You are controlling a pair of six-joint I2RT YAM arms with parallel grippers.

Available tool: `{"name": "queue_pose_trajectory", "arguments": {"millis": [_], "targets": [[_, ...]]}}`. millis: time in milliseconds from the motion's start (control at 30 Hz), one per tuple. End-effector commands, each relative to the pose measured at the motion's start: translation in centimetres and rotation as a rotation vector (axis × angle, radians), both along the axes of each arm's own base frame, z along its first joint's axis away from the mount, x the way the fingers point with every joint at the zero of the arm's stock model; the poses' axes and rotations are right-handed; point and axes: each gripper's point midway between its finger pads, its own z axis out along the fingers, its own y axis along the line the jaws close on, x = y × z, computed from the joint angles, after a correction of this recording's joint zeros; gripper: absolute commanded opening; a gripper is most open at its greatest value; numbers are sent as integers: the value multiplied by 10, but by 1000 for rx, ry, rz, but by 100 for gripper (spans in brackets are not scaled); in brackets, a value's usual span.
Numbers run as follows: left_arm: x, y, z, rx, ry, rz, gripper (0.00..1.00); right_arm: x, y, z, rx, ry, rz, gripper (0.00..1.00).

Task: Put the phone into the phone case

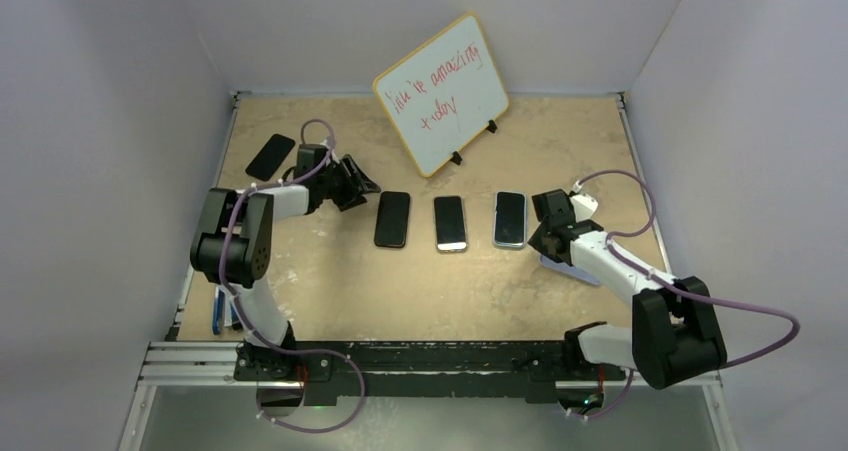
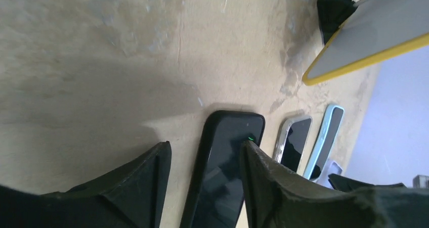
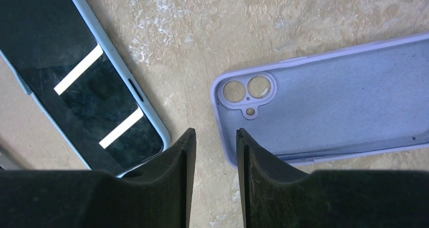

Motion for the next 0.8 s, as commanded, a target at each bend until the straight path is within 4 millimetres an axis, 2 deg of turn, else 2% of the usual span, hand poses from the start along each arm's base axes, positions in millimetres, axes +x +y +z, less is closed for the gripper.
{"name": "queue_pose_trajectory", "arguments": {"millis": [0, 33, 167, 300, 400, 533, 667, 767], "targets": [[12, 19, 39, 130, -93, 1, 62, 5, -1, -5, -7, -7, 19, 35], [8, 19, 44, 137, -99, -8, 67, 5, -2, -7, -7, 0, 17, 35], [-13, 21, 55, 154, -103, -52, 75, 2, 0, -14, -2, 33, 21, 33], [-42, 22, 59, 175, -99, -119, 84, -2, -1, -20, -9, 60, 20, 30], [-62, 24, 62, 191, -104, -151, 86, -5, -2, -24, -10, 73, 22, 25], [-83, 28, 61, 214, -117, -189, 87, -10, 3, -26, 11, 100, 45, 11], [-93, 32, 60, 248, -116, -221, 87, -9, 15, -17, 67, 76, 96, 0], [-95, 34, 68, 263, -140, -229, 87, -11, 29, -3, 143, 64, 138, 0]]}}
